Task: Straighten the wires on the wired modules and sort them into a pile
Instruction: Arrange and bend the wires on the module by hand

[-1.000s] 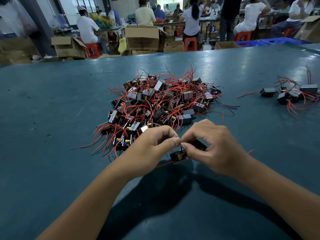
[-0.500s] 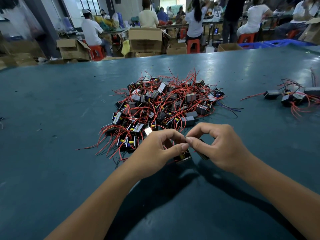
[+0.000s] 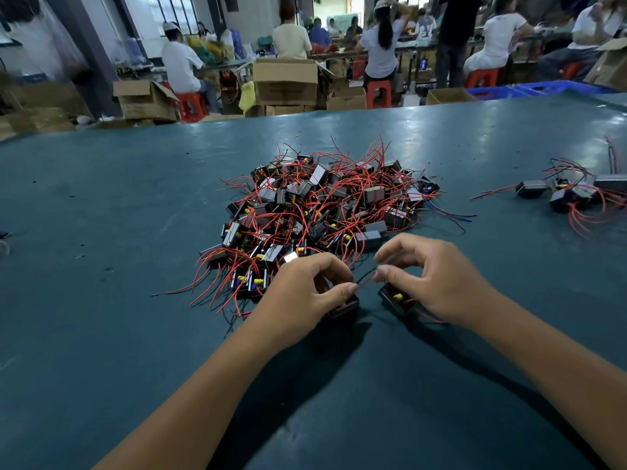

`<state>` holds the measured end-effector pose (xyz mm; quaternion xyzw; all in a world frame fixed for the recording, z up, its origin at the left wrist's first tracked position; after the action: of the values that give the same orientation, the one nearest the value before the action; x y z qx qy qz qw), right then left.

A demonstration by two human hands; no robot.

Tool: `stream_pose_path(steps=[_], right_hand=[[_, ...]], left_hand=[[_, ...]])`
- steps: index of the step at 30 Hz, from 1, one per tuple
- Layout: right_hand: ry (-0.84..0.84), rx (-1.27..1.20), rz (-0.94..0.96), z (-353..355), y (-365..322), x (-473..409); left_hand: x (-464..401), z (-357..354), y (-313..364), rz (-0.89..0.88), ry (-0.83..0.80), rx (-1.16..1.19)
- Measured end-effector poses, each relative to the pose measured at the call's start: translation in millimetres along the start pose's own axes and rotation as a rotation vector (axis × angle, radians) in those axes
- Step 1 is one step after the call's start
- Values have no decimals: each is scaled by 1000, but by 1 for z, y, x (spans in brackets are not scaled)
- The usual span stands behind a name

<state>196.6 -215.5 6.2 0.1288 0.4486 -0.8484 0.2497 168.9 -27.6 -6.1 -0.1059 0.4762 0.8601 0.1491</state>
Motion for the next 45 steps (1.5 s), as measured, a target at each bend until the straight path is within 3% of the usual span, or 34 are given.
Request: stream_pose_path(steps=[5, 11, 24, 30, 38, 41, 45], right_hand=[[40, -62, -15, 10, 2, -4], [-58, 50, 74, 3, -5, 0], [-32, 92, 137, 4, -12, -1], [27, 134, -60, 10, 7, -3], [-236, 497, -271, 0, 27, 5], [-170, 404, -281, 1, 23, 3], [-2, 68, -349, 1, 14, 1]], left_hand=[[1, 0, 3, -11, -56, 70], [1, -9, 0, -25, 1, -51], [-4, -5, 6, -131, 74, -197], [-1, 3, -6, -70, -70, -454], [3, -3, -3, -61, -125, -531], [2, -5, -2, -17, -97, -446], [2, -7, 0, 116, -2, -45]])
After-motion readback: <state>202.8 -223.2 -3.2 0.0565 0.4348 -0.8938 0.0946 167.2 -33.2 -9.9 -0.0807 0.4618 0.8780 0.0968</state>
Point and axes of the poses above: each hand's wrist, its own x-axis away from the middle knuckle, its own z-axis out of the back of the hand, y = z × x, the point moved 6 cm from there along -x, towards the middle knuckle, and after that the axes turned 7 degrees about y, right-handed, at the moved point
